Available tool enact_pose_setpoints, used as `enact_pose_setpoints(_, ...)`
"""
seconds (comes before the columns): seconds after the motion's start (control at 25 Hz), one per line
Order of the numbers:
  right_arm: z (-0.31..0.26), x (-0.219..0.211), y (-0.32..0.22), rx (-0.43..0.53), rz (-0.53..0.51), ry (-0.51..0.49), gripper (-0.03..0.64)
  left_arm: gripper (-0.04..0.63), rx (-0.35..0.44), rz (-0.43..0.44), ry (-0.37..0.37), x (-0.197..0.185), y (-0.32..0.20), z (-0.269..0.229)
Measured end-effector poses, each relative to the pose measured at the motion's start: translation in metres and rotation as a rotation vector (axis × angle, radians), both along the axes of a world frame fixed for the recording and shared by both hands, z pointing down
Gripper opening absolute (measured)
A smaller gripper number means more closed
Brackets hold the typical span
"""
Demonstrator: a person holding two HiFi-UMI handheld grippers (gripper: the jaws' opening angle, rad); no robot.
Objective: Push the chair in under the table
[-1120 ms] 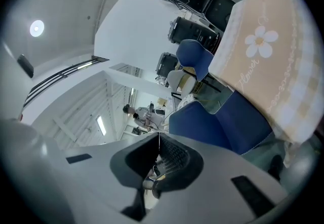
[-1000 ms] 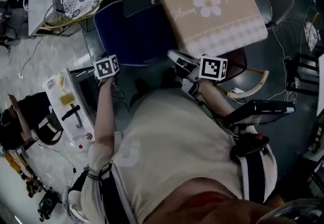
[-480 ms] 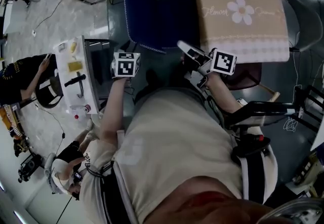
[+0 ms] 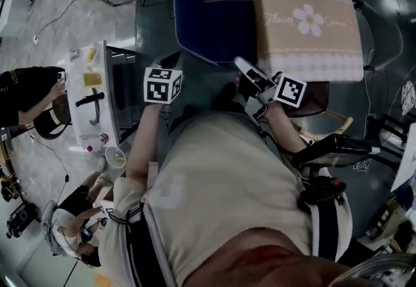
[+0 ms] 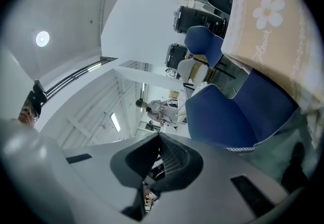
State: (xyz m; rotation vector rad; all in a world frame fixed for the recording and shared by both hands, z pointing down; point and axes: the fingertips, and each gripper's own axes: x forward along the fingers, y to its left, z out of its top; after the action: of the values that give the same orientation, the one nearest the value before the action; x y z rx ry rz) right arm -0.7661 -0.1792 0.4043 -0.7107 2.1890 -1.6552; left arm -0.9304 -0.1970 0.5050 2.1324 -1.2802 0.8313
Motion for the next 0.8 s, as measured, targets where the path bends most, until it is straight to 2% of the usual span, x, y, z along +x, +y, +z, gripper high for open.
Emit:
enact_pose_setpoints(0.08, -0.008, -0.021, 0.014, 0.015, -0.012, -0.021, 0.011, 0.009, 0.016, -0.013, 0.055, -0.014, 0.011, -0.011)
enact_pose_setpoints(0.24, -0.018, -0.056, 0.043, 0.030, -0.050, -0.070, 0.011, 0.008, 0.020, -0.016, 0.113, -0.035, 0.035, -0.014)
enact_pose_setpoints(0.44, -0.021, -0.115, 0.068, 0.111, -0.132, 0.049, 0.011, 0.008, 0.054, -0.036, 0.210, -0.071, 0.069, -0.028)
enact_pose_setpoints(0.6, -0.033, -0.166, 0.097, 0.172, -0.181, 0.069, 0.011, 0.008, 0.084, -0.047, 0.251, -0.103, 0.094, -0.036)
enact_pose_setpoints(0.8, -0.036, -0.174, 0.114, 0.175, -0.161, 0.141, 0.011, 0.008, 0.181, -0.010, 0.258, -0.111, 0.104, -0.072)
